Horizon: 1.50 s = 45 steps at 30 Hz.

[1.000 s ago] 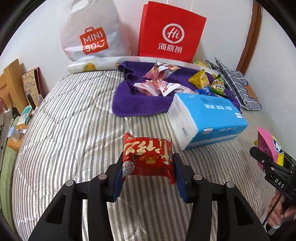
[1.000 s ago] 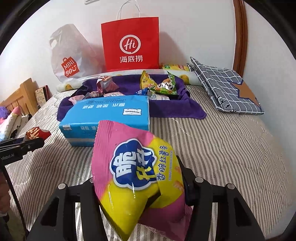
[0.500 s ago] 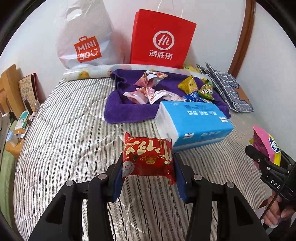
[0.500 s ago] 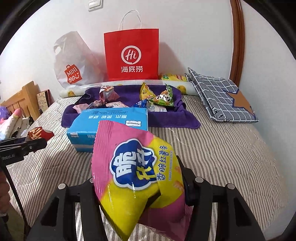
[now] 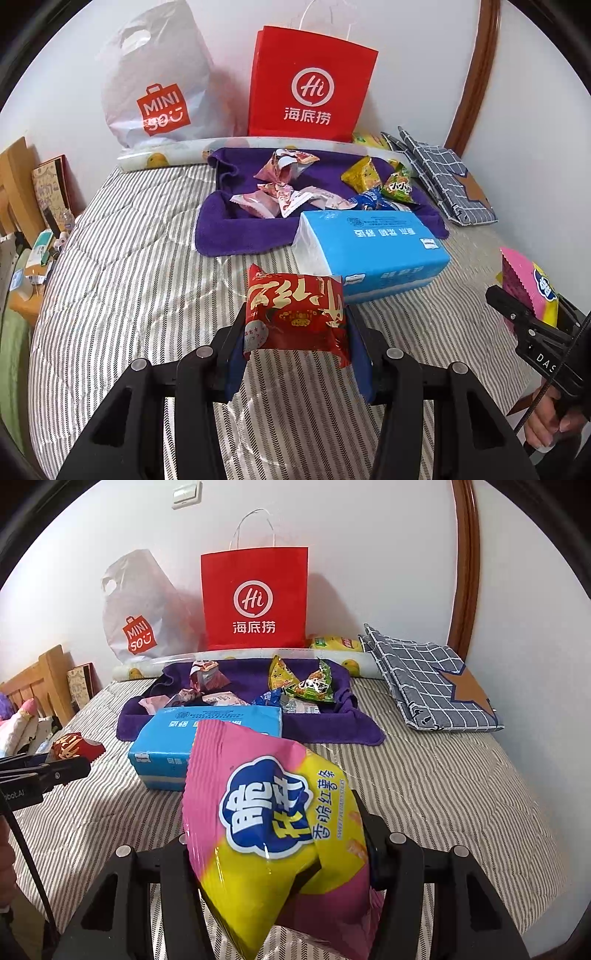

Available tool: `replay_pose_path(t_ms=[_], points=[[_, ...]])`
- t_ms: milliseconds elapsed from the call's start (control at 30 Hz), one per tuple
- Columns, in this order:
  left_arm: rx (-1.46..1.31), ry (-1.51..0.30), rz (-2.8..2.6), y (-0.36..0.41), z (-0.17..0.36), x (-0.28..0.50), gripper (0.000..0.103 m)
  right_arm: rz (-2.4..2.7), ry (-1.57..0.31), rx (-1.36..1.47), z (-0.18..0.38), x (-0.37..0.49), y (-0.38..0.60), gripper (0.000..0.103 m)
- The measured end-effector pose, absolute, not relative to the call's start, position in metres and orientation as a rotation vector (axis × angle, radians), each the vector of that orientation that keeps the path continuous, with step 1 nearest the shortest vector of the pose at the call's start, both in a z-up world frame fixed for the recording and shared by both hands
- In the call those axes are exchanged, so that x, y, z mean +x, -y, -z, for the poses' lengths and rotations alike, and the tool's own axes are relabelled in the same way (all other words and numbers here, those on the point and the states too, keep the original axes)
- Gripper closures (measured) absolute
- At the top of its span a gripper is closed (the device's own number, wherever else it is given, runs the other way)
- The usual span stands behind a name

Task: Organize snacks
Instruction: 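Carry both held snacks toward the purple towel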

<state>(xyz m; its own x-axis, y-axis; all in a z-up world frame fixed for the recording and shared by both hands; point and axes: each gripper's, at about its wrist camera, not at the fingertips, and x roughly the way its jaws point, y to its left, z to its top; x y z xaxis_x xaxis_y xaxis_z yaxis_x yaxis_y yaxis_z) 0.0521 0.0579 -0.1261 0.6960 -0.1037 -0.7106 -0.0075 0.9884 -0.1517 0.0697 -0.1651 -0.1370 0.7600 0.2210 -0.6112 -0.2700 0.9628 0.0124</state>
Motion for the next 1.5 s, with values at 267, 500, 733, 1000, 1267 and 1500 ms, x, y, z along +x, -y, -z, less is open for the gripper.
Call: replay_pose_path(t_ms=[267,500,733,1000,1267,1500], points=[[-0.147,-0.799,0.059,-0.054,0.124,0.054,0.055,-0.259,-0.652,-0.071,0.134,0.069,0.167,0.049],[-0.143,-0.791,0.068,-0.050,0.120,0.055,0.055,-0.259,-0.647,-0.071,0.132,0.069,0.169,0.049],[-0.139,-0.784,0.075,-0.047,0.117,0.056,0.055,-0.256,-0.643,-0.071,0.129,0.069,0.170,0.049],[-0.138,-0.778,0.081,-0.045,0.115,0.056,0.055,-0.251,-0.645,-0.067,0.129,0.071,0.172,0.049],[-0.137,-0.773,0.092,-0.042,0.113,0.058,0.055,-0.248,-0.640,-0.072,0.127,0.073,0.173,0.049],[-0.132,-0.767,0.098,-0.040,0.112,0.059,0.055,-0.244,-0.636,-0.079,0.125,0.074,0.172,0.049]])
